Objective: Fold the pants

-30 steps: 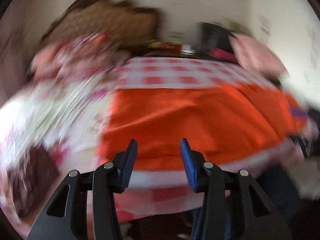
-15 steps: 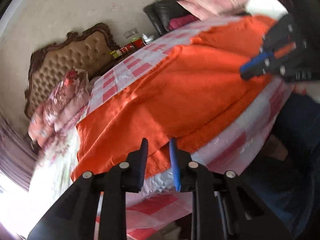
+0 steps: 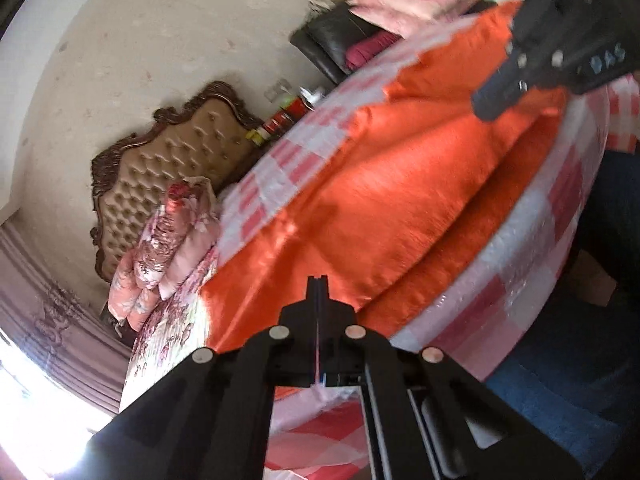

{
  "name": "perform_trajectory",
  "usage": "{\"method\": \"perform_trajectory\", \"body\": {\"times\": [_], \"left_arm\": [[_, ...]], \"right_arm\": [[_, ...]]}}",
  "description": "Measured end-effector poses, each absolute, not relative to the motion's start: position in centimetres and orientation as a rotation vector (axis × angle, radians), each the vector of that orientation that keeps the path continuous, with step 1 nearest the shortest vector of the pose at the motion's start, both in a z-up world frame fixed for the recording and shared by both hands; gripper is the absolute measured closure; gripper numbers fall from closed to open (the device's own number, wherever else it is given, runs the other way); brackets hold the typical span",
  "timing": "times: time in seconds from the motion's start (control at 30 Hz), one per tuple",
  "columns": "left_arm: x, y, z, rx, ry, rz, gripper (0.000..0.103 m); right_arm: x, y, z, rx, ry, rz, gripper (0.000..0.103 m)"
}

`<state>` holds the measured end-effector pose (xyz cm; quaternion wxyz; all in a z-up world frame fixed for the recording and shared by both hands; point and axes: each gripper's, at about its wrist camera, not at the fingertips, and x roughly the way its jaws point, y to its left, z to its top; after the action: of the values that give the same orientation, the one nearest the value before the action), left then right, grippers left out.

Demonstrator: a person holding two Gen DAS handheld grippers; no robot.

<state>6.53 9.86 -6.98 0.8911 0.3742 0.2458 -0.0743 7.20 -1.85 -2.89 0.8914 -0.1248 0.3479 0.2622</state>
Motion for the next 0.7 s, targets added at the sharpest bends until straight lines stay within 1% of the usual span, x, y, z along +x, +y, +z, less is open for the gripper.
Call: {"method": "perform_trajectory", "body": {"times": [0.07, 0.1, 0.13, 0.17, 0.2, 0.27, 0.33, 0.4, 0.43, 0.47, 0.5, 0.53, 0.7], "left_arm": [[5.9, 10.1, -6.7, 0.768, 0.514, -0.170, 0.103], [5.7, 9.9, -7.0, 0.787, 0.519, -0.168, 0.101], [5.4, 9.6, -7.5, 0.822, 0.514, -0.164, 0.081], [5.0, 9.3, -7.8, 0.834, 0.504, -0.161, 0.053], [4.7, 9.0, -8.1, 0.839, 0.490, -0.161, 0.051], [5.1, 8.6, -8.5, 0.830, 0.502, -0.168, 0.058], [5.4, 8.2, -8.8, 0.835, 0.500, -0.168, 0.058], [6.1, 7.7, -9.4, 0.856, 0.507, -0.147, 0.063], [6.5, 7.6, -9.7, 0.870, 0.515, -0.136, 0.068], [7.2, 7.6, -10.0, 0.883, 0.523, -0.113, 0.077], [7.6, 7.7, -10.1, 0.884, 0.528, -0.098, 0.087], [7.9, 7.9, -10.1, 0.879, 0.533, -0.076, 0.101], [6.0, 8.2, -8.2, 0.950, 0.442, -0.003, 0.101]], "right_arm": [[7.1, -2.1, -2.6, -0.241, 0.722, 0.559, 0.101], [7.2, -2.2, -2.4, -0.227, 0.725, 0.564, 0.101], [7.2, -2.2, -2.3, -0.223, 0.723, 0.563, 0.101], [7.1, -2.2, -2.2, -0.224, 0.719, 0.560, 0.101], [7.1, -2.2, -2.0, -0.225, 0.715, 0.558, 0.102], [7.2, -2.3, -1.7, -0.218, 0.709, 0.557, 0.101], [7.4, -2.5, -1.3, -0.209, 0.703, 0.559, 0.101], [7.5, -2.7, -0.8, -0.200, 0.695, 0.562, 0.101], [7.6, -2.8, -0.6, -0.195, 0.692, 0.563, 0.101], [7.6, -2.9, -0.4, -0.190, 0.691, 0.563, 0.101], [7.6, -2.9, -0.3, -0.185, 0.691, 0.565, 0.101], [7.5, -3.0, -0.3, -0.184, 0.691, 0.566, 0.102], [6.8, -2.4, -1.6, -0.226, 0.726, 0.585, 0.102]]}}
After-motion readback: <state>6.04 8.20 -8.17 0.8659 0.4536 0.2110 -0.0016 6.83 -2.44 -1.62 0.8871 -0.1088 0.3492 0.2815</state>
